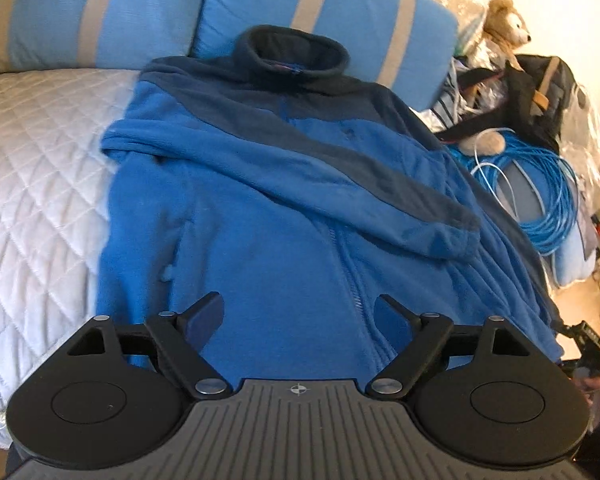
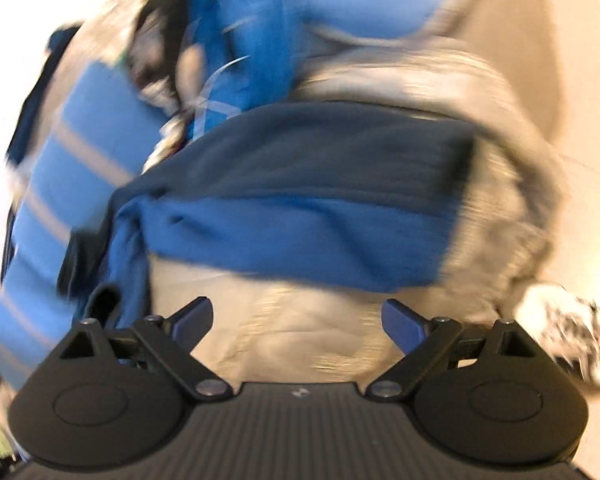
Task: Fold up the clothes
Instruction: 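Grasp the navy sleeve cuff with the right gripper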
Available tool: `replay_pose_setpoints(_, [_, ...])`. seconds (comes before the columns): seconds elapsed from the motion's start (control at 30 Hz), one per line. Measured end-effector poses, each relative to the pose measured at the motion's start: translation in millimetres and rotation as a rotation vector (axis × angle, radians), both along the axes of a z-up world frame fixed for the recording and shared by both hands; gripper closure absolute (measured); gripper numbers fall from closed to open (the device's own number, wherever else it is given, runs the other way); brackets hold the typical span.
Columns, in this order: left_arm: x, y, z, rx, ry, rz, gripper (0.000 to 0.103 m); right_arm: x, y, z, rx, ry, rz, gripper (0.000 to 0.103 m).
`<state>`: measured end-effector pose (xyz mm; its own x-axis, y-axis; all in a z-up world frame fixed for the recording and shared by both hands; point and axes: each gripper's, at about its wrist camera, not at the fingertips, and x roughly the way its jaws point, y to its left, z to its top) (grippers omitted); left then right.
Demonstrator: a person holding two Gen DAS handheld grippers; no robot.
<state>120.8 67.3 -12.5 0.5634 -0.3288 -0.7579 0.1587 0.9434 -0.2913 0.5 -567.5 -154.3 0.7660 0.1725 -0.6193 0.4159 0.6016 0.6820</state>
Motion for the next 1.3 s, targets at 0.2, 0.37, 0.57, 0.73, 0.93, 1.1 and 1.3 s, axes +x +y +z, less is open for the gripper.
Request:
replay_pose_setpoints(0.2, [2,-9,1,0.015,0.009,-0.019,0.021,-20,-29,-11,-0.046,-0.050,-0.118,0.012])
replay_pose_setpoints(0.37, [2,-9,-1,0.018,0.019,-0.002,0.021,-12,-43,-7,-0.122,-0.127,-0.094,0.045])
replay_pose_setpoints(0.57, [-1,-10,-3,0.015,0.031,-0.001,0.021,6,-50,-7,-0.159,-0.118,-0.073,0.093])
replay_pose_setpoints(0.73, [-1,-9,-3,0.017,0.034,-0.005,0.021,16,-68,5,-0.159,-0.141,-0.130,0.094])
replay_pose_setpoints(0.93, [-2,-11,-7,0.007,0.042,-0.004,0.021,26,-74,-8,-0.113,-0.070,-0.138,0.094])
replay_pose_setpoints(1.1, [-4,-14,-9,0.005,0.048,-0.016,0.021,26,-66,-15,-0.138,-0.015,-0.160,0.070])
replay_pose_setpoints(1.3, [-3,-16,-13,0.002,0.058,-0.018,0.021,24,-49,-16,-0.303,0.055,-0.208,0.029])
